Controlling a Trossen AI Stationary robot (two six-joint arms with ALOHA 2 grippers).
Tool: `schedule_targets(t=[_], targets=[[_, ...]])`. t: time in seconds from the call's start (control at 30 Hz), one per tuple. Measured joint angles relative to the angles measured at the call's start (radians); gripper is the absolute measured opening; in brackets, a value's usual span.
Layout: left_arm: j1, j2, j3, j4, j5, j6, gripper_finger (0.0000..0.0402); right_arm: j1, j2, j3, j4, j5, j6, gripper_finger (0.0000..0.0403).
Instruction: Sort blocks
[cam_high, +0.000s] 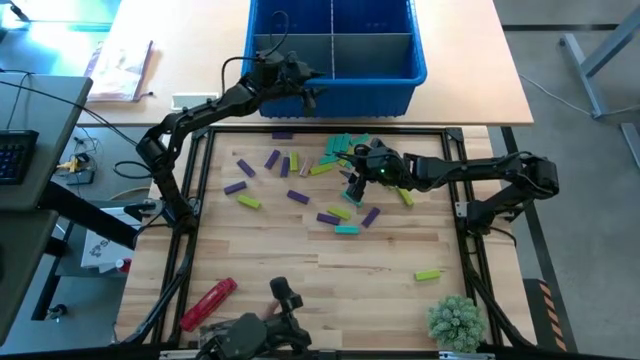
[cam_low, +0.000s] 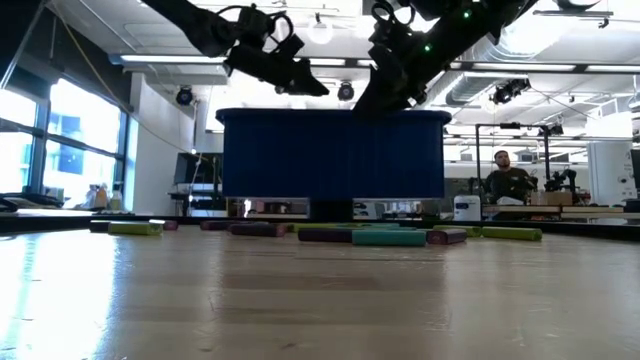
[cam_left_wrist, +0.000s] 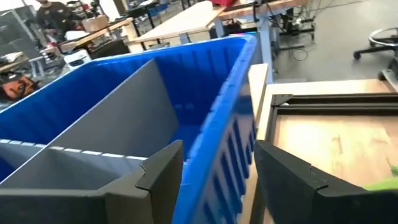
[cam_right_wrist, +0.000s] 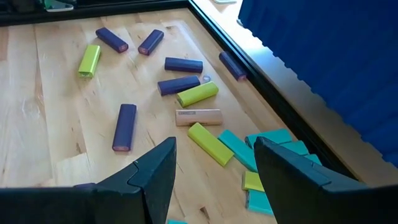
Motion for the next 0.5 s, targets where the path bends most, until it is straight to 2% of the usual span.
schedule_targets(t=[0.37,0.5], targets=[[0.074,0.000,0.000,-0.048,-0.022,0.002,0.0179,0.002,-0.001,0.000,0.008,-0.012,0.003,0.0201],[0.094,-0.002,0.000,-0.127,0.027,0.042,0.0180,0.002,0.000,0.000,0.008,-0.014,0.007,0.0201]])
